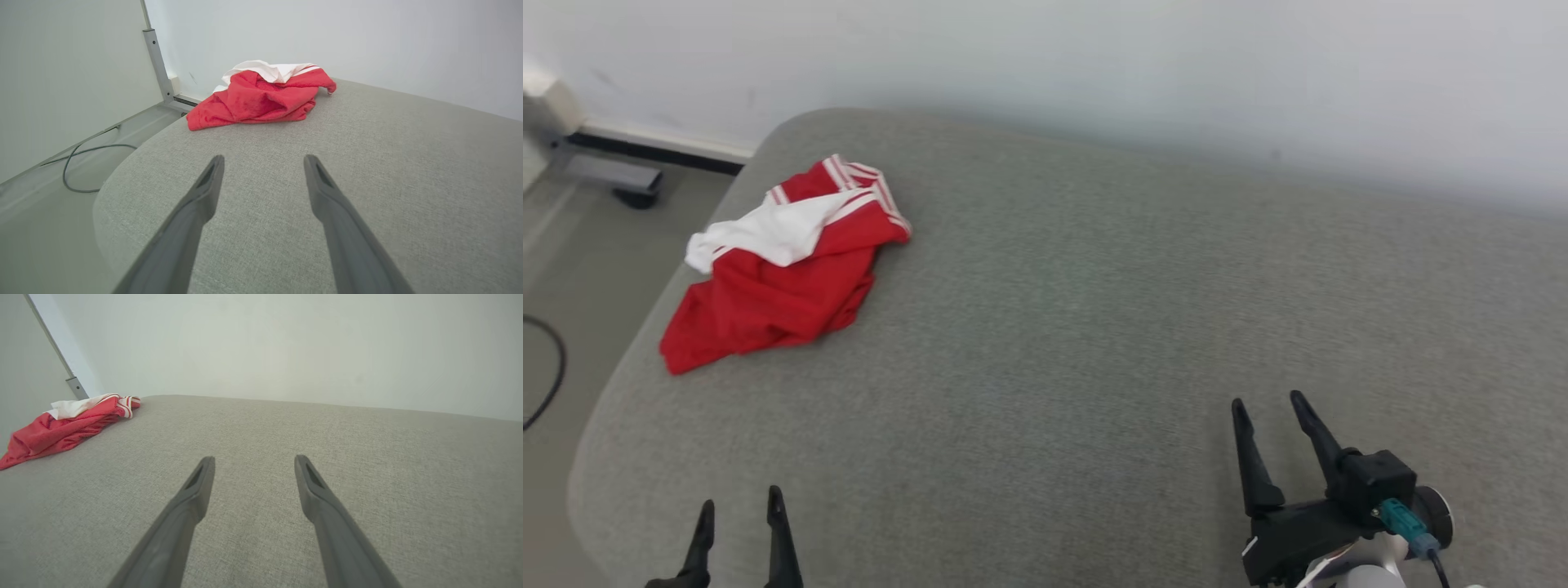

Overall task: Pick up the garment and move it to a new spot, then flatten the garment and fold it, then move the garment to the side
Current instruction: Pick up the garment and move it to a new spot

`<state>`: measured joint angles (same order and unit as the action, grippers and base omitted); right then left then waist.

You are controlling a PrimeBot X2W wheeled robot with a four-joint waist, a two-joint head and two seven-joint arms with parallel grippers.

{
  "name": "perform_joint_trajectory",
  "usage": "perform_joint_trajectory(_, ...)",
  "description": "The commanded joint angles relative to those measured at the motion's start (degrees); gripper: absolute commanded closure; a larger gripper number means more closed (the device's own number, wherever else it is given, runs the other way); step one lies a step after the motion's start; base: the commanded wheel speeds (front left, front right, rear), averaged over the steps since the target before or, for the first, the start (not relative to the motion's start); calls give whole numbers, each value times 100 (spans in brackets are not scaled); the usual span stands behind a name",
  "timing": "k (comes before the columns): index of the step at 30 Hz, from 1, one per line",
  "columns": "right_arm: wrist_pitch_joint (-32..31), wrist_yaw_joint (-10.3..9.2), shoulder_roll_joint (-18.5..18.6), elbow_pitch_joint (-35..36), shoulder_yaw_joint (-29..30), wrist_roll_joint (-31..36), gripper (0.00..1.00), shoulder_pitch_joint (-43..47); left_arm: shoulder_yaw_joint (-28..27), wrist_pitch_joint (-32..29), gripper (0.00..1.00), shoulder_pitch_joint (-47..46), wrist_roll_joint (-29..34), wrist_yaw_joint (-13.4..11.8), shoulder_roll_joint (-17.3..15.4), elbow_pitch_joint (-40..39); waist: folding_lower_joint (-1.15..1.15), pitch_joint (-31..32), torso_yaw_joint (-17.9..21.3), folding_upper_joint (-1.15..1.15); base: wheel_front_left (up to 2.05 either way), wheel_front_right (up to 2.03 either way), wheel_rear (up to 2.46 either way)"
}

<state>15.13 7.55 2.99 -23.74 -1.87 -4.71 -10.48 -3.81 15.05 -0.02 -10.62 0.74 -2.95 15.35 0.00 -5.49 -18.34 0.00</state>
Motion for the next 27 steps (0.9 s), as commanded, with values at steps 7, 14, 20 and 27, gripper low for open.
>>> perform_joint_trajectory(7, -2, -14, -9, 13, -156, 207, 0, -30, -312, 17, 0, 103, -231, -54, 9, 32, 0, -161, -798, 0, 0, 0, 0)
perform_joint_trajectory(14, -2, -14, -7, -15, -180, 212, 0, -27, -404, 17, 0, 116, -244, -42, 10, 77, 0, -168, -830, 0, 0, 0, 0)
perform_joint_trajectory(20, -2, -14, 0, -13, -196, 288, 0, -79, -429, 17, 0, -61, -377, 15, 9, 119, 0, -348, -659, 0, 0, 0, 0)
perform_joint_trajectory(27, -2, -14, 119, 107, -163, 326, 0, -144, -598, 17, 0, -555, -252, 217, 9, 276, 0, -649, -359, 0, 0, 0, 0)
